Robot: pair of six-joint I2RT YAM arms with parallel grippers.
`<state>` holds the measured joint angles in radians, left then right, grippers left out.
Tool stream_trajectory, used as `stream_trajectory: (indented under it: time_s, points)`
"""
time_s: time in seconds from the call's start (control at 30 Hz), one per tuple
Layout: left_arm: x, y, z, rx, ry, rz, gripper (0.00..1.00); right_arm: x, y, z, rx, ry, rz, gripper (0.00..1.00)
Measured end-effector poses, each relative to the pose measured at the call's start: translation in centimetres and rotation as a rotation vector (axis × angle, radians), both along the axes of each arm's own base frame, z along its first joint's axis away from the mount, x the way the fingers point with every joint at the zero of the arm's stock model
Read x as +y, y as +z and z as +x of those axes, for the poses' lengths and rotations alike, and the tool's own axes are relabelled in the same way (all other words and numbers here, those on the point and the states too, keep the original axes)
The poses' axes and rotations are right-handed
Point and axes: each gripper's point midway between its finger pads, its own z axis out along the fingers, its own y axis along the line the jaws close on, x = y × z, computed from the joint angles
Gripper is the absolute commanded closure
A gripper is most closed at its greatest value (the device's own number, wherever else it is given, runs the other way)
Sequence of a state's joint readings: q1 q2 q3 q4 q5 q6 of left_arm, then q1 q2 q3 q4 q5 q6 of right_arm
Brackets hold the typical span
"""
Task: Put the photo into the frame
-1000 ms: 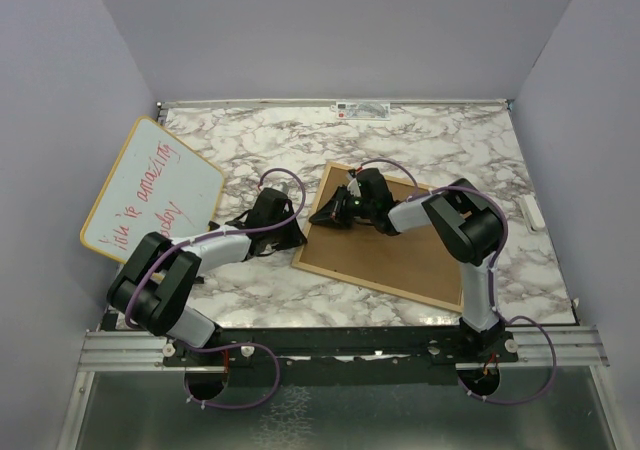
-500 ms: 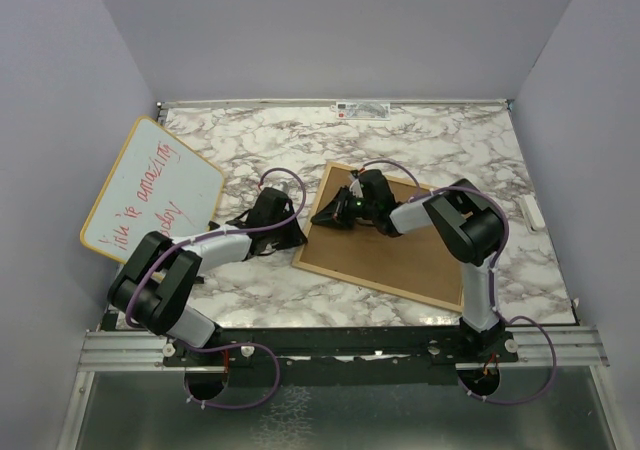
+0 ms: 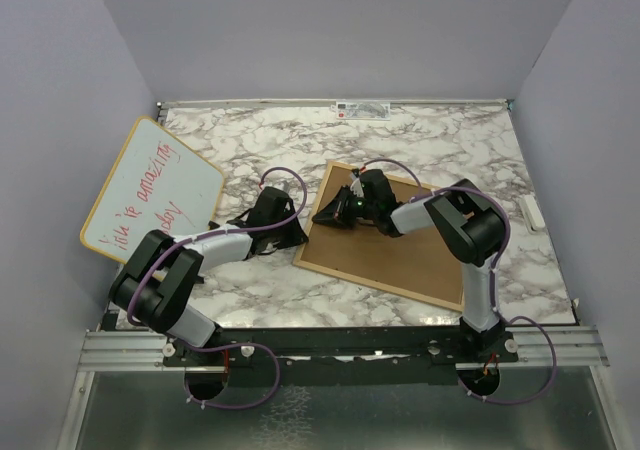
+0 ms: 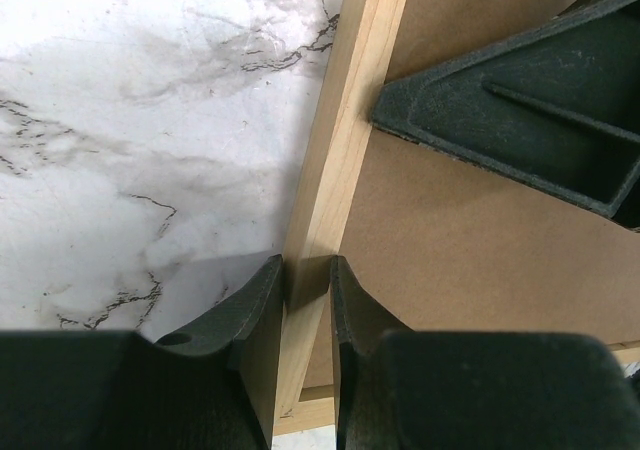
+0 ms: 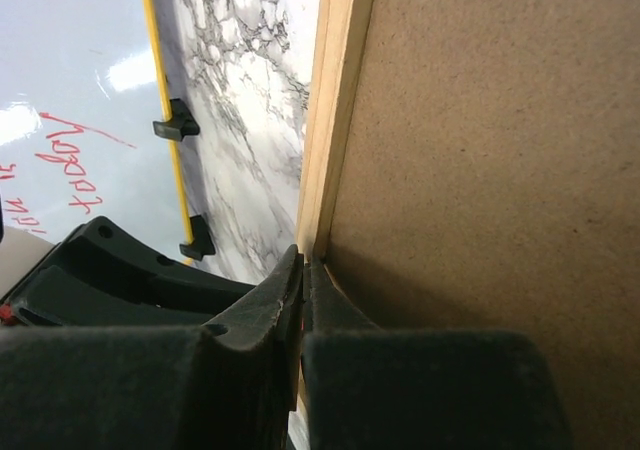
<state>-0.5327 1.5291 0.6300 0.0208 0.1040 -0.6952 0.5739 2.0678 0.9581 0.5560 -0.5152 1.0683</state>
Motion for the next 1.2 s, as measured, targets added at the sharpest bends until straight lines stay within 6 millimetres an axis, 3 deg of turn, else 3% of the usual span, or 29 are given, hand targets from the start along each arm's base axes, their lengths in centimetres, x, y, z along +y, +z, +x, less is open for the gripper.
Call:
stream_trajectory:
  time_s: [0.27,0.5,0.6,0.73,0.83,0.97,1.2]
  points:
    - [-0.2,0.0,0.4,-0.011,0.001,0.0,0.8,-1.4,0.2,0.8,-0.058,-0.034,-0.127,0.79]
    - [-0.3,0.0,0.5,-0.013,0.001,0.0,0.79,-2.0,0.7,1.1,-0.085,-0.035,-0.174,0.74]
    - [-0.3,0.0,0.5,-0.013,0.001,0.0,0.75,-1.6,1.1,1.0,-0.086,-0.022,-0.145,0.76]
    - [-0.4,0.0,0.7,-0.017,0.0,-0.002,0.73,-0.9,2.0,0.5,-0.098,-0.004,-0.072,0.91]
    - [-0.4,0.0,0.7,-0.019,0.0,-0.003,0.75,-0.3,2.8,0.4,-0.103,0.008,-0.02,0.95]
    - [-0.5,0.0,0.7,-0.019,-0.001,-0.003,0.78,0.3,2.8,0.3,-0.103,0.02,0.009,0.97]
    - [-0.7,0.0,1.1,-0.023,-0.002,-0.004,0.78,0.2,0.6,0.0,-0.056,0.021,-0.016,0.93]
